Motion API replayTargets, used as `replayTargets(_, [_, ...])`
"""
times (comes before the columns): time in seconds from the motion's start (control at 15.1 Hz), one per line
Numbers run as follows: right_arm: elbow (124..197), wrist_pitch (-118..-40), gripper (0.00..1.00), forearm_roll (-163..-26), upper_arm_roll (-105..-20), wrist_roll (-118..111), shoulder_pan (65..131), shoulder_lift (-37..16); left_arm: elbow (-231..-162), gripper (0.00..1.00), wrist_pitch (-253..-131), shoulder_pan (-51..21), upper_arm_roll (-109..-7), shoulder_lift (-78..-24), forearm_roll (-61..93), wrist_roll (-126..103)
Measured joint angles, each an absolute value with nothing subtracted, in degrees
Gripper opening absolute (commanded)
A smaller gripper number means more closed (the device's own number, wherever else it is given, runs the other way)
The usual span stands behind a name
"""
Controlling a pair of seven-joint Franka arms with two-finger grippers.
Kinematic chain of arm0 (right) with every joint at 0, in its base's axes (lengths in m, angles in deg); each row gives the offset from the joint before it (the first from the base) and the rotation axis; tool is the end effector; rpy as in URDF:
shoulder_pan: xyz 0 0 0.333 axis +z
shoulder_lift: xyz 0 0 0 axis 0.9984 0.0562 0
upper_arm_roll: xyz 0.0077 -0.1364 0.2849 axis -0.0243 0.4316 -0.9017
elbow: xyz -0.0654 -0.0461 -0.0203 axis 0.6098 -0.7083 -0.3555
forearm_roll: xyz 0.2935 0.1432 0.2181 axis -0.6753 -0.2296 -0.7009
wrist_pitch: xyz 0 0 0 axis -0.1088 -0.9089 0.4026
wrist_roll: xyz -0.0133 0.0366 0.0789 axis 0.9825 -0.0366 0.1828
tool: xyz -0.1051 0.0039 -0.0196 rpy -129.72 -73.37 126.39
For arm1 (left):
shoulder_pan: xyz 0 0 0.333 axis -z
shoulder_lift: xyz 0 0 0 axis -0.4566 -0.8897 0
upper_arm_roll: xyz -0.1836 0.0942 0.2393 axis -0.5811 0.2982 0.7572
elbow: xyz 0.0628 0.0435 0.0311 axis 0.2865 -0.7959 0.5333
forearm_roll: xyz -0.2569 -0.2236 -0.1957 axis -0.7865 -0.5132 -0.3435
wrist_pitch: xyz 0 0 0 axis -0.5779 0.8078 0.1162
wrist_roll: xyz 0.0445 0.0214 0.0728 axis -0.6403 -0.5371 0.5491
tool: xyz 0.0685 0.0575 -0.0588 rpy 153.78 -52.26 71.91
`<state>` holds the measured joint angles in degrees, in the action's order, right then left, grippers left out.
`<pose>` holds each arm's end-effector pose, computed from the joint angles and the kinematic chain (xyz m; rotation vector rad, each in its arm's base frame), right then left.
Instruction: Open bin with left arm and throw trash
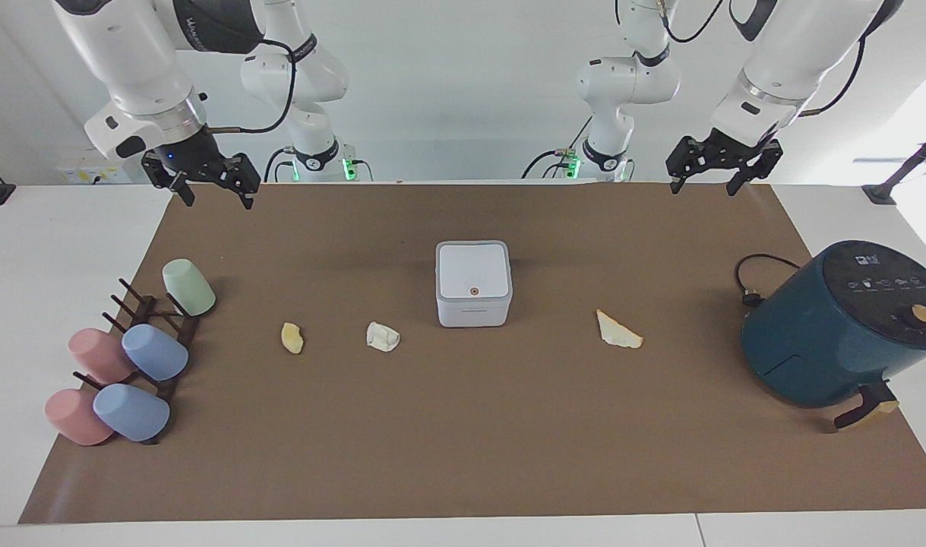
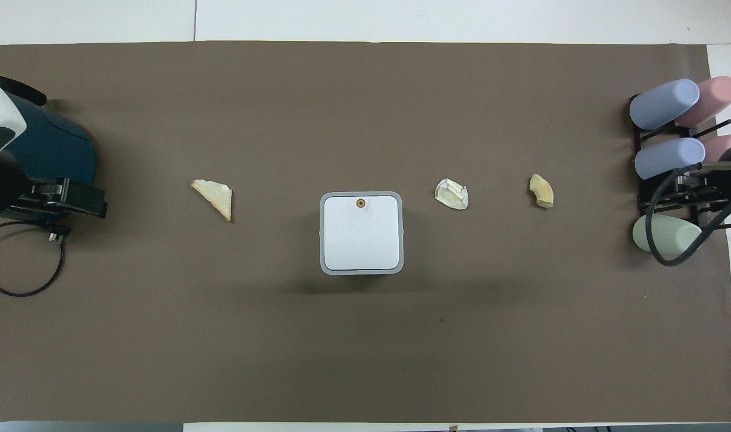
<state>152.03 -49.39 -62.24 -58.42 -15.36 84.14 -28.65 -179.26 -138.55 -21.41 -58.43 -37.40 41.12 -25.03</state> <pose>0.5320 0.0012 0.6063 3.0965 -0.0992 -0.1189 0.5188 -0.0885 0.6341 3.1330 -0.2087 -0.1005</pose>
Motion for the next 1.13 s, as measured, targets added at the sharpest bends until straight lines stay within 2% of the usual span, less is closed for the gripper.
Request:
replayTargets(0.8, [152.16,-49.29,1.00,-62.39,-58.79,-15.36,84.37,-28.61,-179.27,1.00,-138.55,-21.44,-58.35,-37.40,41.12,-25.03])
replayTargets(0.86, [152.19,-49.28,1.00,-62.39,-58.81,-15.35,84.37,-28.61,-179.27,0.69,-138.71,-21.42,-58.39,-37.40,41.12,-25.02])
replayTargets(0.93, [152.23,-49.29,1.00,-62.39,-58.81,-15.35,84.37,-28.61,-179.29,0.28,-139.28,-21.40,-58.47,-37.40,41.12,-24.85])
replayTargets(1.0, [152.29,-49.28,1.00,-62.39,-58.81,-15.35,84.37,-28.61,-179.33,0.01,-139.92,-21.36,-58.60,-37.42,41.12,-24.29])
replayTargets(1.13, [152.33,-49.29,1.00,-62.39,-58.82,-15.34,84.37,-28.61,-179.42,0.00,-140.99,-20.20,-58.81,-37.59,41.11,-22.01])
